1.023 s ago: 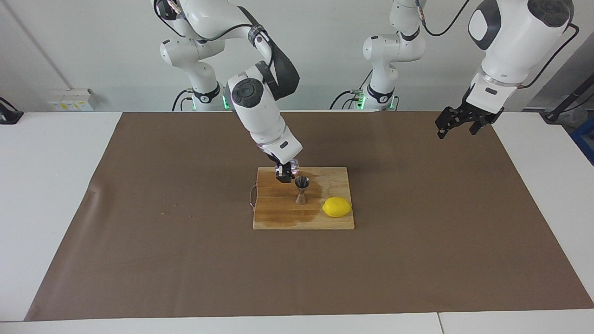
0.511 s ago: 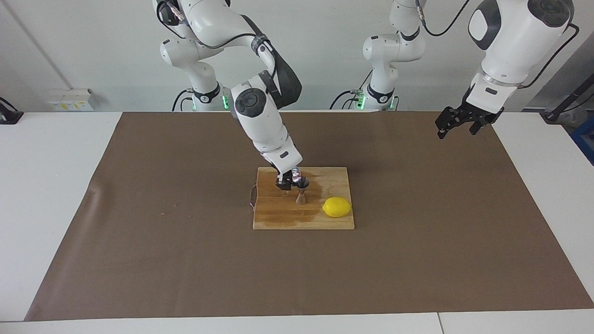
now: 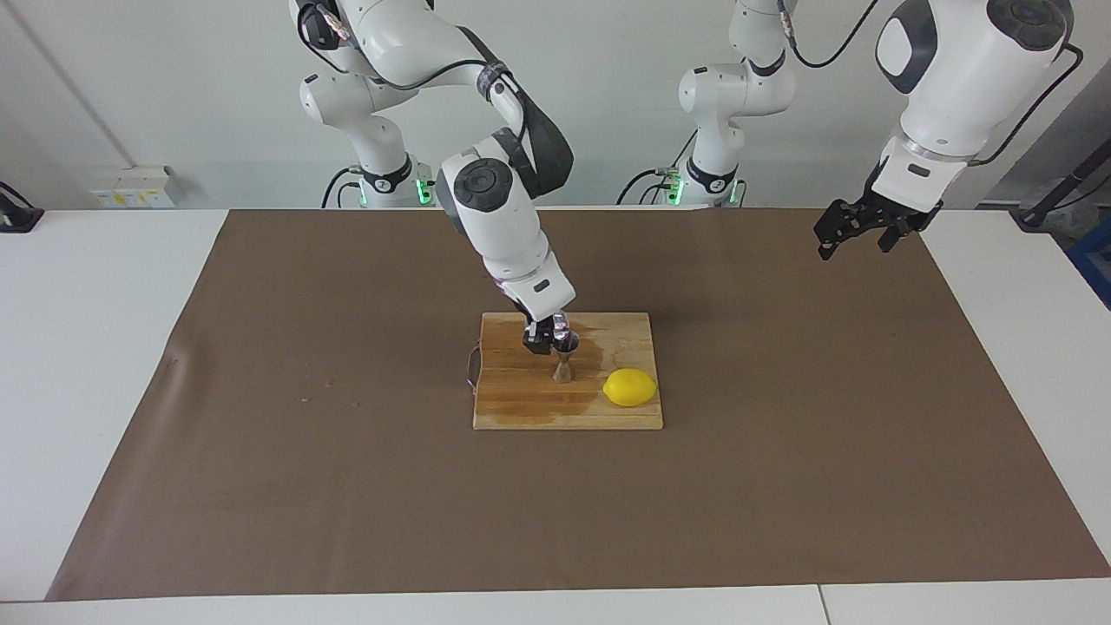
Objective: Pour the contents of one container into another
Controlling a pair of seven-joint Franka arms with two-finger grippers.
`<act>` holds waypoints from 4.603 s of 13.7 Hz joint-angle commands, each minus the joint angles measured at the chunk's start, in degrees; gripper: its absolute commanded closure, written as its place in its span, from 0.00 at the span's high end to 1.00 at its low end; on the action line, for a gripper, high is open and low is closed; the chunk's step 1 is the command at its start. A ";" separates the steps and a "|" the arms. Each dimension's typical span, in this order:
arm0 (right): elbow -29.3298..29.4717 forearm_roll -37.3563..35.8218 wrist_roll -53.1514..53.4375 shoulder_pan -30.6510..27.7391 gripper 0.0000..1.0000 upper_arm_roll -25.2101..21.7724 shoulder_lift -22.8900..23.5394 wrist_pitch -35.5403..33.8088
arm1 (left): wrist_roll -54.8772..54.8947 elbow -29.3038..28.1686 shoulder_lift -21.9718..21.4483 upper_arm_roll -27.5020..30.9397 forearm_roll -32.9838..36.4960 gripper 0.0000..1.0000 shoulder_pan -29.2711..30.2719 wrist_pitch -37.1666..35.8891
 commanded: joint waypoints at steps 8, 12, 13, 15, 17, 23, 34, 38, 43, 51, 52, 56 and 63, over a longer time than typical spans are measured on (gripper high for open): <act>6.54 -4.73 6.21 0.17 0.11 0.42 3.63 -2.71 | -0.63 -2.11 -1.80 -0.12 0.85 1.00 0.18 0.36; 6.54 -4.99 5.77 0.17 0.11 0.42 3.55 -3.06 | -0.63 -2.11 -1.80 -0.12 0.85 1.00 0.18 0.36; 6.54 -5.08 5.77 0.26 0.11 0.42 3.55 -3.06 | -0.63 -2.11 -1.80 -0.12 0.85 1.00 0.18 0.36; 6.63 -5.17 5.77 0.26 0.11 0.51 3.55 -3.06 | -0.63 -2.11 -1.80 -0.12 0.85 1.00 0.18 0.27; 6.63 -5.52 5.77 0.26 0.11 0.51 3.55 -3.24 | -0.63 -2.11 -1.80 -0.12 0.85 1.00 0.18 0.36; 7.59 -6.31 5.77 0.88 0.09 0.51 3.63 -4.73 | -0.63 -2.11 -1.80 -0.12 0.85 1.00 0.18 0.36; 7.60 -7.63 5.77 1.05 0.08 0.51 3.63 -5.17 | -0.63 -2.11 -1.80 -0.12 0.85 1.00 0.18 0.36; 7.60 -8.34 5.77 1.05 0.08 0.51 3.63 -5.09 | -0.63 -2.11 -1.80 -0.12 0.85 1.00 0.18 0.36; 7.60 -8.34 5.77 1.05 0.07 0.51 3.63 -5.08 | -0.63 -2.11 -1.80 -0.12 0.85 1.00 0.18 0.36; 7.60 -8.16 5.77 1.14 0.07 0.59 3.72 -5.08 | -0.63 -2.11 -1.80 -0.12 0.85 1.00 0.18 0.35; 7.60 -7.99 5.77 1.14 0.07 0.59 3.63 -5.00 | -0.63 -2.11 -1.80 -0.12 0.85 1.00 0.18 0.36; 7.68 -4.92 5.33 0.35 0.07 1.38 2.67 -4.21 | -0.63 -2.11 -1.80 -0.12 0.85 1.00 0.18 0.36; 1.46 9.04 -6.60 -6.14 0.07 1.30 -4.53 -1.49 | -0.63 -2.11 -1.80 -0.12 0.85 1.00 0.18 0.35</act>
